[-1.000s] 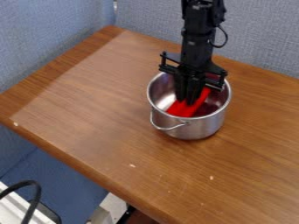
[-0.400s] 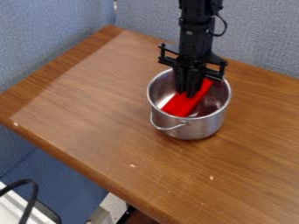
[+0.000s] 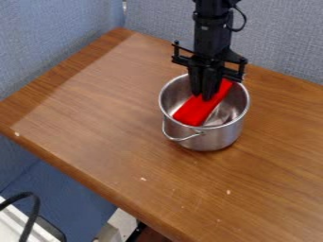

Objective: Move the red object from the metal pot to the table

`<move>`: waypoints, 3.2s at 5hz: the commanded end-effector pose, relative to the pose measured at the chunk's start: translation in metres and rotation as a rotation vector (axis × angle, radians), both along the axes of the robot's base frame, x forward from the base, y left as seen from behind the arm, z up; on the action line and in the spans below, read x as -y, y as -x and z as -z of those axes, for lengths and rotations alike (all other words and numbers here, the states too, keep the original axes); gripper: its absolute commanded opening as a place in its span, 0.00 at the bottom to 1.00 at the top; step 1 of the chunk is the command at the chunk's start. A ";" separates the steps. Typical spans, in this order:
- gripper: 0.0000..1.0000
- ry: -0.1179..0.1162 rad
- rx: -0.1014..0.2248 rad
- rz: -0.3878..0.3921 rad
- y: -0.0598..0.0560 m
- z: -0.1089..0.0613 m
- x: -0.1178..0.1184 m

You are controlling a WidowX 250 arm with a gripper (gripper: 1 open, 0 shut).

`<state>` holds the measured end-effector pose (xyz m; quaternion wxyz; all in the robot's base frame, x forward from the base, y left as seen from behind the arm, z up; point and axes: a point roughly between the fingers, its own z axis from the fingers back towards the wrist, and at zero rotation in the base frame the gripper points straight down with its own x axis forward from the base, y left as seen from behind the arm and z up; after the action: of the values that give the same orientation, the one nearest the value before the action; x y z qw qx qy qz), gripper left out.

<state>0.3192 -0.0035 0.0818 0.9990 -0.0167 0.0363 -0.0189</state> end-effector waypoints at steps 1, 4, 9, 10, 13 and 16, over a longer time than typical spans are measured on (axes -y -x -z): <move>0.00 0.011 0.108 0.000 -0.007 -0.034 0.000; 0.00 -0.013 0.109 0.045 0.000 -0.036 0.008; 0.00 -0.071 0.127 0.227 0.019 -0.032 0.028; 0.00 -0.071 0.147 0.265 0.021 -0.035 0.032; 0.00 -0.056 0.187 0.477 0.048 -0.041 0.086; 0.00 -0.117 0.182 0.599 0.053 0.011 0.130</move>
<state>0.2641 -0.1300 0.0632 0.9514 0.0513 -0.0320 -0.3018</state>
